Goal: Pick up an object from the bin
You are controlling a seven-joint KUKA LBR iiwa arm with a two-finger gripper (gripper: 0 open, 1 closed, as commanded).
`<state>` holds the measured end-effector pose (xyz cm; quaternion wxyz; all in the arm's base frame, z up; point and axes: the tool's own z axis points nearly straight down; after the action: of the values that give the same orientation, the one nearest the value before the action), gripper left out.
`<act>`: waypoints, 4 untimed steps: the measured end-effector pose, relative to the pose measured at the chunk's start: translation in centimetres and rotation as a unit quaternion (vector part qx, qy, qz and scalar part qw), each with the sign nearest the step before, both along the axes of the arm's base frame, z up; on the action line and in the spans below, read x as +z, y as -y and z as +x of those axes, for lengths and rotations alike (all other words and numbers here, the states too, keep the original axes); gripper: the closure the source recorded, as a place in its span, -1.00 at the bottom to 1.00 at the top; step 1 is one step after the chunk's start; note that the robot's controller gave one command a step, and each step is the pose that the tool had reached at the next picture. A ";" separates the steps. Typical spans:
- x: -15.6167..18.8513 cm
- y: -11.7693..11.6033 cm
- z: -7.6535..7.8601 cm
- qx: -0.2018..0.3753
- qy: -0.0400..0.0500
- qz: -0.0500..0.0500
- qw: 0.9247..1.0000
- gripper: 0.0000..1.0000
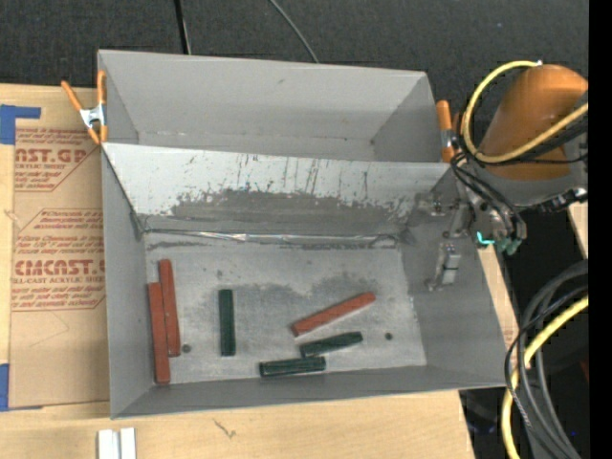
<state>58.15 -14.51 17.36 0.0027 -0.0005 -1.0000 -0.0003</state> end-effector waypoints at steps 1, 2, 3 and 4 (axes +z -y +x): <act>0.5 -0.1 0.2 0.001 0.004 -0.001 1.000 -1.00; -4.3 -2.0 0.5 0.041 0.006 -0.001 0.999 -1.00; -6.8 -4.2 -1.0 0.101 0.003 0.000 0.995 -1.00; -8.5 -8.6 -2.3 0.129 0.004 0.000 0.992 -1.00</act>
Offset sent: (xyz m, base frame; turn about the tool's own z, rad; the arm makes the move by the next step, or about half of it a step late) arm 0.0058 0.0446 -0.1036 -0.1821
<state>55.84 -5.96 8.89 -0.0008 0.1286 -0.9917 -0.0001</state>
